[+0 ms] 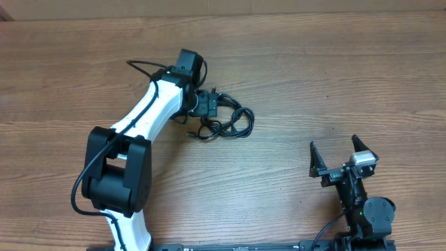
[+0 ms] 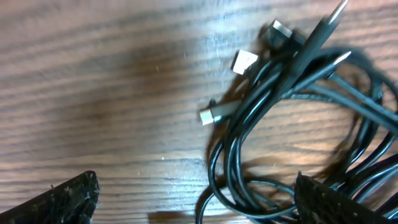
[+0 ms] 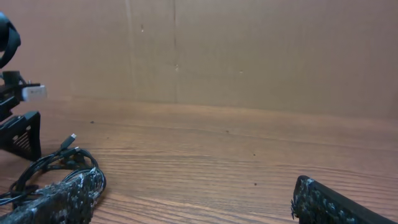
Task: Untangle cables
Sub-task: 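Lower the left gripper onto the cable bundle and close on the cables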
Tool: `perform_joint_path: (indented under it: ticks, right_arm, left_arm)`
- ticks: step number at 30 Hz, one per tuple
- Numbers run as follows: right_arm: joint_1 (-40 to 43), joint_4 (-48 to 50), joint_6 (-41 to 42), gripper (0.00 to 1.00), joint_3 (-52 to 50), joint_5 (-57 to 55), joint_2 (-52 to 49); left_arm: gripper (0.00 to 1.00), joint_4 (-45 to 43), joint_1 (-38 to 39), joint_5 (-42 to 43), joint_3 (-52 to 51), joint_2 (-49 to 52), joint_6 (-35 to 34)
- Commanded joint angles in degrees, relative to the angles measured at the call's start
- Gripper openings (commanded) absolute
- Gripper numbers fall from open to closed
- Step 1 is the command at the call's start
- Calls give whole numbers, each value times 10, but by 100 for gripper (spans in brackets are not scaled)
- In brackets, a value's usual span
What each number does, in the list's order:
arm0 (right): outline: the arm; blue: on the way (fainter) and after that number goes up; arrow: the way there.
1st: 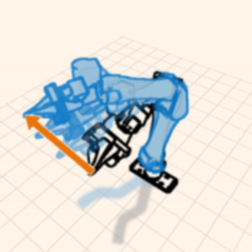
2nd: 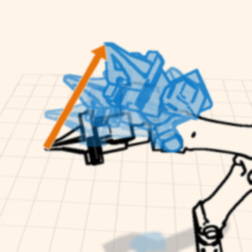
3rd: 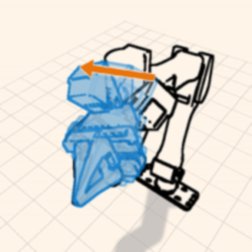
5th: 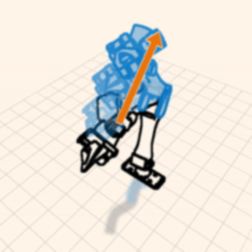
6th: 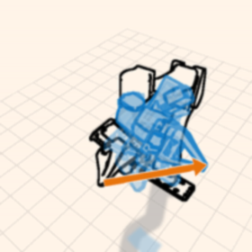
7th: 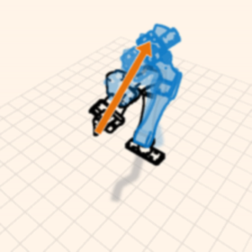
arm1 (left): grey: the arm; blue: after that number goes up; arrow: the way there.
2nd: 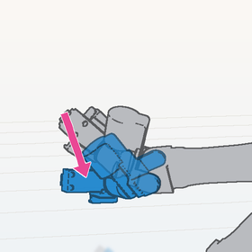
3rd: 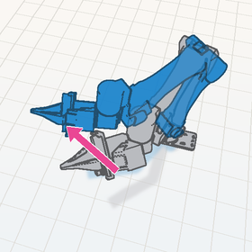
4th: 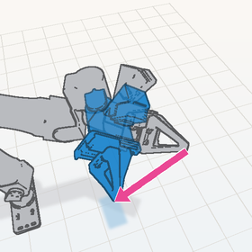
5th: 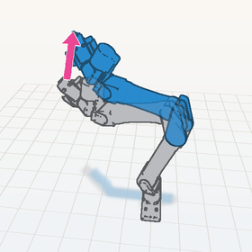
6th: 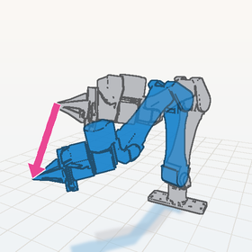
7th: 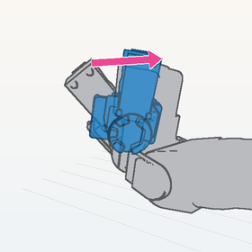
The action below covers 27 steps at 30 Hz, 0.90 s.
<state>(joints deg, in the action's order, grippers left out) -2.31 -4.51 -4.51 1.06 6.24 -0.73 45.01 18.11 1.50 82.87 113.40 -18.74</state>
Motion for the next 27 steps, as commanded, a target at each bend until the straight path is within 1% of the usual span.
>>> perform_joint_path:
  ticks: [1,10,14,27]
  right_arm:
    - [-3,3,-1,100,-6,4,6]
    - [-3,3,-1,100,-6,4,6]
    - [-3,3,-1,100,-6,4,6]
    - [-3,3,-1,100,-6,4,6]
  left_arm:
    - [100,1,19,-44,22,5,-12]
    - [100,1,33,-96,21,7,-26]
    - [100,-13,33,-118,19,7,-18]
    - [100,-18,39,-107,19,46,-19]
